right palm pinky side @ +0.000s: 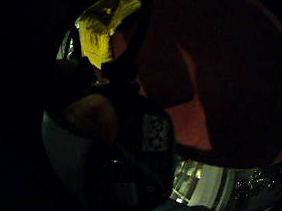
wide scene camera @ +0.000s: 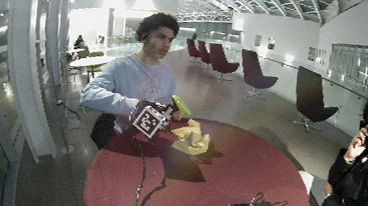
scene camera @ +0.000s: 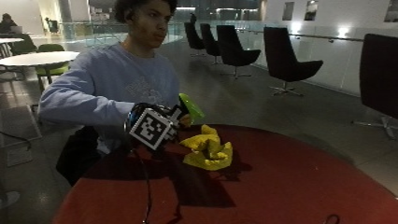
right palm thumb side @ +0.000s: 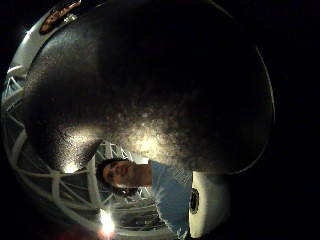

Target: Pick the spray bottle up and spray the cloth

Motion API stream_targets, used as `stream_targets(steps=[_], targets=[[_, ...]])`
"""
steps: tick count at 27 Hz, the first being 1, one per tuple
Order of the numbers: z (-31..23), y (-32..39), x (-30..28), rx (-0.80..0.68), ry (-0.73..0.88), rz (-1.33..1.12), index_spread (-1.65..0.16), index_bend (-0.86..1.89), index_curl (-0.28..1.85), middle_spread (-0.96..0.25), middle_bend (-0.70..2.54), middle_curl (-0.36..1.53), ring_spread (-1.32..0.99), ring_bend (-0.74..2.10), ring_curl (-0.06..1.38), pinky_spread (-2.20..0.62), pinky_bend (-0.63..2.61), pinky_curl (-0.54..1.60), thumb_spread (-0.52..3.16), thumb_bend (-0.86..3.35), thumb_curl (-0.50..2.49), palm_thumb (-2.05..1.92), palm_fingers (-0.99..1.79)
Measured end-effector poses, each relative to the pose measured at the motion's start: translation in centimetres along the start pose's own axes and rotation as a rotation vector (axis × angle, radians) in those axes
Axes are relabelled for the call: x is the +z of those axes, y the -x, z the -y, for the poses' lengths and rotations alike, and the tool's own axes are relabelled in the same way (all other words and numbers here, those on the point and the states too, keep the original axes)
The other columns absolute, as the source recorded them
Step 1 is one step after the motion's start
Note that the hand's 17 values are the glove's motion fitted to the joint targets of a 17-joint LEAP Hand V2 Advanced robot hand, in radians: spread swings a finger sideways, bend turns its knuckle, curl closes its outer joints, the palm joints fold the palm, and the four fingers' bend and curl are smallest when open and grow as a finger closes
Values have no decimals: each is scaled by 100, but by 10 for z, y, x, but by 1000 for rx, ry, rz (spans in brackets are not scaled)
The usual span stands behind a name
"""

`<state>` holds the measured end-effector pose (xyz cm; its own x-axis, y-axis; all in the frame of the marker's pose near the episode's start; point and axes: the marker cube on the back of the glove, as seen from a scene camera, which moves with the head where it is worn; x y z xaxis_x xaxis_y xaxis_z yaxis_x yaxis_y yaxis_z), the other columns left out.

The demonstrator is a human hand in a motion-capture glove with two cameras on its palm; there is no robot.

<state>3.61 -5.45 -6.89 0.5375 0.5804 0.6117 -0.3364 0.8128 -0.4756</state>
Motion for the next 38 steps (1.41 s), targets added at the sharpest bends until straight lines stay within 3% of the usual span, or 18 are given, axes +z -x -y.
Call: stream_targets(steps=[25,32,38], targets=[[3,3,4,-18,-25,-9,-19,17,55,-10,27,52,-3,37,40,31,15,23,48,-3,73,103,108],[7,35,12,-236,-41,-22,-19,17,55,-10,27,52,-2,38,40,31,15,23,48,-3,73,104,108],[36,113,21,-486,-147,72,-18,18,55,-10,27,52,-2,38,40,31,15,23,48,-3,73,104,108]])
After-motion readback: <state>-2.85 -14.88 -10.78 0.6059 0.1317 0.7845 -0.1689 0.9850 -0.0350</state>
